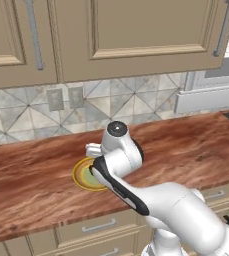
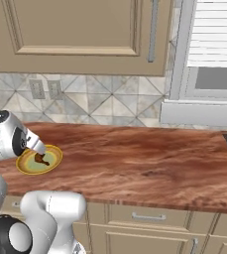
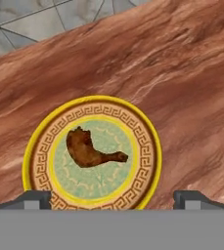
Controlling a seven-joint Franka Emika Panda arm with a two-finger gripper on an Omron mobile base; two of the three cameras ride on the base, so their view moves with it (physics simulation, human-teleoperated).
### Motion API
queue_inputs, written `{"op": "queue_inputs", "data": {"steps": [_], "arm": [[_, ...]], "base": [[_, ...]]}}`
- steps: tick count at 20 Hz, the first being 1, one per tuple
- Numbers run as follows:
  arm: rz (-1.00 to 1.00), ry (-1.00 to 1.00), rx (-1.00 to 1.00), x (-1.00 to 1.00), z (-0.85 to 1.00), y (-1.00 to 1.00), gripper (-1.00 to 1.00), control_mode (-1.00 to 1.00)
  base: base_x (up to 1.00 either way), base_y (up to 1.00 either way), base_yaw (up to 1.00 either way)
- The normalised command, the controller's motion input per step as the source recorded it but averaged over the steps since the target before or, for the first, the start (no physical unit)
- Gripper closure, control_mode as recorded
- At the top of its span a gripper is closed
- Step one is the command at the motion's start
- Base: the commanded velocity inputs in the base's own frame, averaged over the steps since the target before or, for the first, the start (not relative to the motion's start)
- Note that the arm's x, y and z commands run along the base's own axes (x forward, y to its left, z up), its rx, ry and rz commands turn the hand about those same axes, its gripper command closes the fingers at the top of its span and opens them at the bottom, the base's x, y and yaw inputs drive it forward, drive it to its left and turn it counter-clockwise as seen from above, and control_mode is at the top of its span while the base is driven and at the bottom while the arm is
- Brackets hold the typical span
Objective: Pick up the knife from the drawer and place it on the cutting board. Then place the meat from the plate to the cutting board.
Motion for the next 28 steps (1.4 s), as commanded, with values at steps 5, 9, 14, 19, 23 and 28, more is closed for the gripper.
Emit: {"op": "queue_inputs", "data": {"steps": [5,9,14,19,23,28], "arm": [[0.11,0.02,-0.01,0.00,-0.03,0.00,-1.00,-1.00],[0.31,0.17,-0.08,0.04,-0.29,0.32,-1.00,-1.00],[0.32,0.08,-0.06,0.03,-0.27,0.15,-1.00,-1.00],[0.10,0.00,-0.04,0.02,-0.07,0.00,-1.00,-1.00],[0.01,0.00,-0.06,0.23,-0.14,0.02,-1.00,-1.00],[0.00,0.00,-0.06,0.35,-0.25,0.00,-1.00,-1.00]], "base": [[0.01,0.00,0.11],[0.00,0.00,0.00],[0.00,0.00,0.00],[0.00,0.00,0.00],[0.00,0.00,0.00],[0.00,0.00,0.00]]}}
